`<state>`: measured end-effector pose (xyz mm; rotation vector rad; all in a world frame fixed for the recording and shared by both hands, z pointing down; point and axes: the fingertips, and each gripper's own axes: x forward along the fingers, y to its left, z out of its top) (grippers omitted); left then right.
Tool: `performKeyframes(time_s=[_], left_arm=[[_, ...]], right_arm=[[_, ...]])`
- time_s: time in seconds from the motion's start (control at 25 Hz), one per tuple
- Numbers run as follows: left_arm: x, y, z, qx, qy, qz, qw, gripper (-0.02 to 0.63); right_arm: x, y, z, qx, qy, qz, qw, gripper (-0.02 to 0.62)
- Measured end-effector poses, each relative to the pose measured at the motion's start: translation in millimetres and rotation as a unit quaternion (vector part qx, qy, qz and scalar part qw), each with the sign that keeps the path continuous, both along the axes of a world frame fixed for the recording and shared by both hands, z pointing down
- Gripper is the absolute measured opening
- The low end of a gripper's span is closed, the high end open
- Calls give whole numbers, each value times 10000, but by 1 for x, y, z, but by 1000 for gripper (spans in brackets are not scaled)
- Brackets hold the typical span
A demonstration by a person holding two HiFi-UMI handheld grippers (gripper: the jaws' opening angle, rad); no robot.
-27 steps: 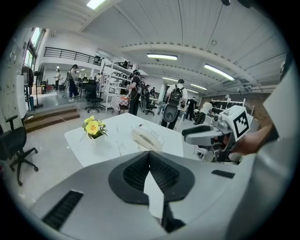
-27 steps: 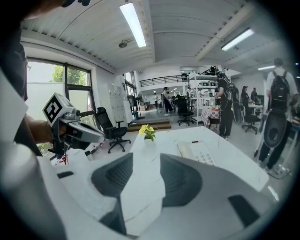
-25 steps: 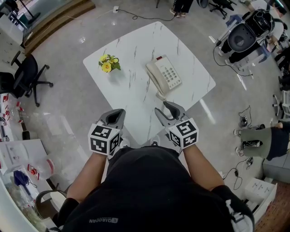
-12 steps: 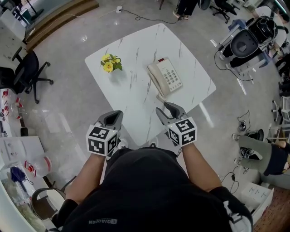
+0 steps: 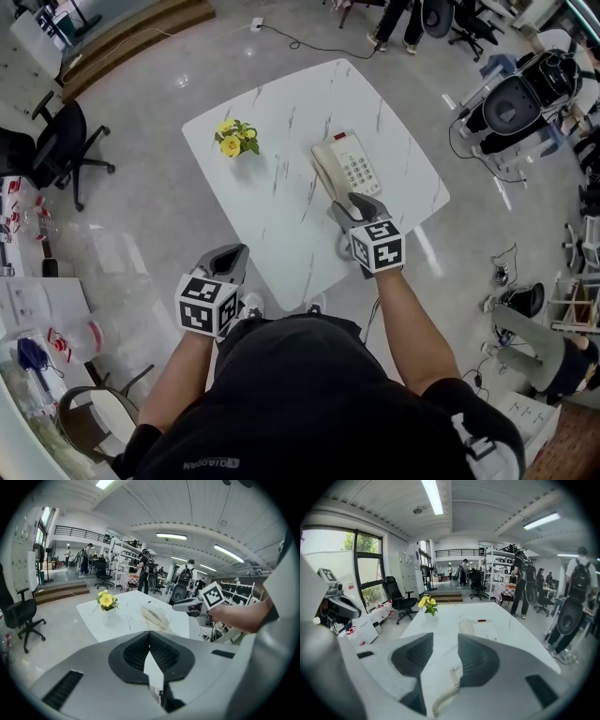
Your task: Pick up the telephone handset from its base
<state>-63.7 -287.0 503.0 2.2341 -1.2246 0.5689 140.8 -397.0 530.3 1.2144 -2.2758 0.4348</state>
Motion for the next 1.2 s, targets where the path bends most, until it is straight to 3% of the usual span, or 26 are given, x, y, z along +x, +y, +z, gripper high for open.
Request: performKeyframes(time_s=[0.32,0.56,0.8,0.92,1.2], left_arm=[[-18,8,1,-106,-62,-391,9992,2],[-30,14,5,-219,-126,-675,9974,2],[-37,15,7,-300,-148,-885,9955,2],[-40,16,8,-323,-153,-984,9945,2],[-47,17,12,-375,-144,-1162,9924,2]], right_arm=[[3,-61,25,-13,440,-64,9990,164],[1,-93,57,-344,729,-210,9965,164],[4,-110,84,-713,828,-221,9938,167],[2,-112,96,-869,849,-297,9921,222],[1,-121,111,-982,1086,-274,9888,224]])
